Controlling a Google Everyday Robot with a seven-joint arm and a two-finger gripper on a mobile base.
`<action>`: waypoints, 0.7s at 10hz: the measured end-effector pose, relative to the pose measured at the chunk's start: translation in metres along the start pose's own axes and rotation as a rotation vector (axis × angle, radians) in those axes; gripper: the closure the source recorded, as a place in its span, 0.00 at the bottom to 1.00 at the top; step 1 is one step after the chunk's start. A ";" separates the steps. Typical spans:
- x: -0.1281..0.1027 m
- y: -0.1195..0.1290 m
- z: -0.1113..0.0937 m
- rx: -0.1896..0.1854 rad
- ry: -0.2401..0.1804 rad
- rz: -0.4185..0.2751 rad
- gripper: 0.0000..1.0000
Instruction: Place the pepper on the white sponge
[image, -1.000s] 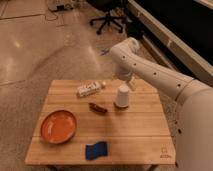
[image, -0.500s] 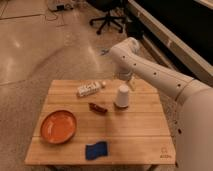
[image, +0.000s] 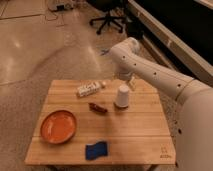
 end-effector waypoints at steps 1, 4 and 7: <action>0.001 -0.001 -0.001 0.001 0.000 -0.001 0.20; -0.012 -0.032 0.002 -0.003 -0.032 -0.138 0.20; -0.038 -0.084 0.004 0.011 -0.075 -0.350 0.20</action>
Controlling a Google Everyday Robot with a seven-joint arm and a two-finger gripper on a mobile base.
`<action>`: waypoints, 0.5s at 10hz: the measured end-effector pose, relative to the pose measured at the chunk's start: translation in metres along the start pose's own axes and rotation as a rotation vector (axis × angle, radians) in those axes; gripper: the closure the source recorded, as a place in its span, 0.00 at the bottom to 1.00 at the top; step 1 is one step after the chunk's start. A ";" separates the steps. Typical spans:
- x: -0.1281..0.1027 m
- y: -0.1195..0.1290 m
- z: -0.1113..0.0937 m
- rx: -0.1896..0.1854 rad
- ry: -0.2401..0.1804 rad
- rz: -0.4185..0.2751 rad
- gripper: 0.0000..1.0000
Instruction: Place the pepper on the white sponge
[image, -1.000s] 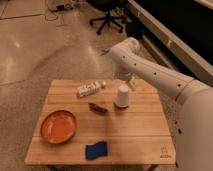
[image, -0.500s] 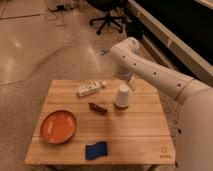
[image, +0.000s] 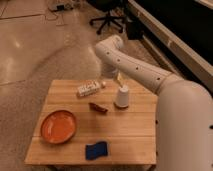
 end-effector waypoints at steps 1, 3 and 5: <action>-0.001 -0.015 0.000 0.006 -0.007 -0.063 0.20; -0.008 -0.042 0.010 0.015 -0.024 -0.190 0.20; -0.017 -0.053 0.037 0.015 -0.041 -0.276 0.20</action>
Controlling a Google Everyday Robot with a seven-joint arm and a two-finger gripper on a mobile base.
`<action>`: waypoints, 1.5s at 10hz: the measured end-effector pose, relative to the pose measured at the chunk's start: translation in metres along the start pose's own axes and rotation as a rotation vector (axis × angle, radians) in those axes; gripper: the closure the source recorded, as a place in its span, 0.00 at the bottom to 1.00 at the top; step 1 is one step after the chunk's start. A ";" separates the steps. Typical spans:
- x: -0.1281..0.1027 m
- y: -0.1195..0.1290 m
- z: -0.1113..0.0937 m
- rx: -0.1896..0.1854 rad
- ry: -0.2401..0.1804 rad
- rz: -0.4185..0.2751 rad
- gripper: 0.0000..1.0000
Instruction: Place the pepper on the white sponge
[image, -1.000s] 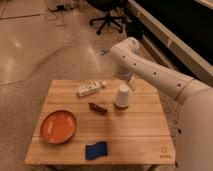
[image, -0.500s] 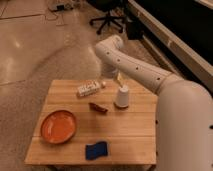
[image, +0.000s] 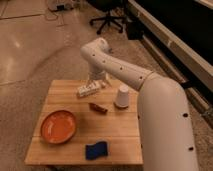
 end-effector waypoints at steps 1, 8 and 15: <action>-0.007 -0.003 0.021 -0.001 -0.018 -0.040 0.20; -0.054 -0.007 0.101 -0.012 -0.163 -0.206 0.20; -0.058 -0.010 0.127 -0.043 -0.199 -0.212 0.68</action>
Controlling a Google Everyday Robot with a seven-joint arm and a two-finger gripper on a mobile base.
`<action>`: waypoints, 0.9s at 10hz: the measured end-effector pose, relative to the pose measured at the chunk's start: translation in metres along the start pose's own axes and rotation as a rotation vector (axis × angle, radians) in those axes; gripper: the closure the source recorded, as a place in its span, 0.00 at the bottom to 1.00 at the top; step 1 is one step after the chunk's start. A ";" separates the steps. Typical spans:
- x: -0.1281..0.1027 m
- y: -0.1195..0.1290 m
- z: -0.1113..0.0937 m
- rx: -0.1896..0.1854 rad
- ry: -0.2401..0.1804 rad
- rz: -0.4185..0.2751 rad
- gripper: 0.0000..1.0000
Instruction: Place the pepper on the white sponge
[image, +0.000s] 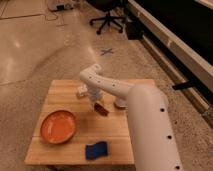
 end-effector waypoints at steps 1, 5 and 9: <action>-0.001 0.000 0.000 -0.003 -0.002 0.006 0.77; -0.013 0.005 -0.016 -0.014 -0.006 0.043 1.00; -0.045 0.002 -0.055 0.033 0.020 0.097 1.00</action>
